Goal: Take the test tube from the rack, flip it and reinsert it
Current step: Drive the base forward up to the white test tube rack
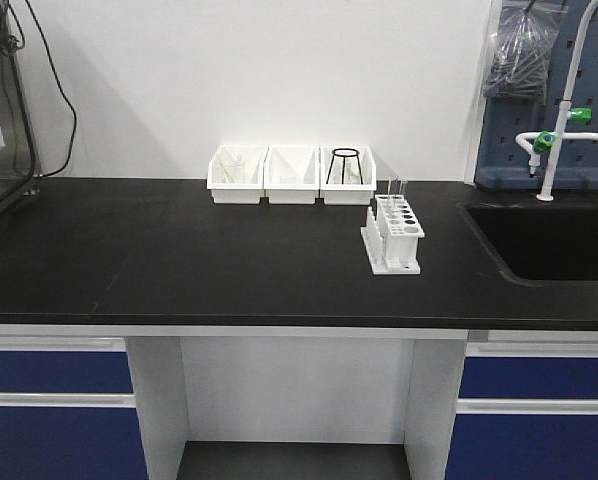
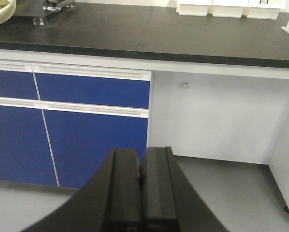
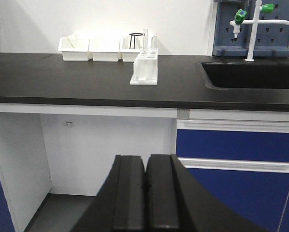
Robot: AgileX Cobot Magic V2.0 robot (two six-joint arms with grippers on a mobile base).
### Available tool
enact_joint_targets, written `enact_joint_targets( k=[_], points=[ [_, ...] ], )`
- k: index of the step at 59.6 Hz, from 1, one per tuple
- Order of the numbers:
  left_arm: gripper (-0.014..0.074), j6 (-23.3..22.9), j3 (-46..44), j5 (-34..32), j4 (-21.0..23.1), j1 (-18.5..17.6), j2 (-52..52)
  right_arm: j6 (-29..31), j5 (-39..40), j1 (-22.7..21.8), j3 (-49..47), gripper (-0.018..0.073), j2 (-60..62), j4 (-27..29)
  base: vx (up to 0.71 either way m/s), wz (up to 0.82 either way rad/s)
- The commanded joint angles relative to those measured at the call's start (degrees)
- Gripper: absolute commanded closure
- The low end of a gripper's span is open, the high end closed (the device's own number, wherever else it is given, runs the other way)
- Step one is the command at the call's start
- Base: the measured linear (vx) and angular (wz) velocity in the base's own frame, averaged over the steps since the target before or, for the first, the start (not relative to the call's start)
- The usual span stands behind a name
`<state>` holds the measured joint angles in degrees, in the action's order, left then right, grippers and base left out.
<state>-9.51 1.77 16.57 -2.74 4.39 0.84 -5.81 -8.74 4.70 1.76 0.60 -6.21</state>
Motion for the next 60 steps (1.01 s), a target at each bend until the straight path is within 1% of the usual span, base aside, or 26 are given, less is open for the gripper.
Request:
enact_joint_targets(
  k=[1, 60],
  points=[
    [0.0603, 0.0, 0.1, -5.0, 0.2, -0.4, 0.7, 0.1, 5.1, 0.0, 0.0, 0.0568, 0.6, -0.2, 0.0, 0.0],
    [0.0603, 0.0, 0.1, -5.0, 0.2, -0.4, 0.7, 0.1, 5.1, 0.0, 0.0, 0.0568, 0.6, -0.2, 0.02, 0.0]
  ],
)
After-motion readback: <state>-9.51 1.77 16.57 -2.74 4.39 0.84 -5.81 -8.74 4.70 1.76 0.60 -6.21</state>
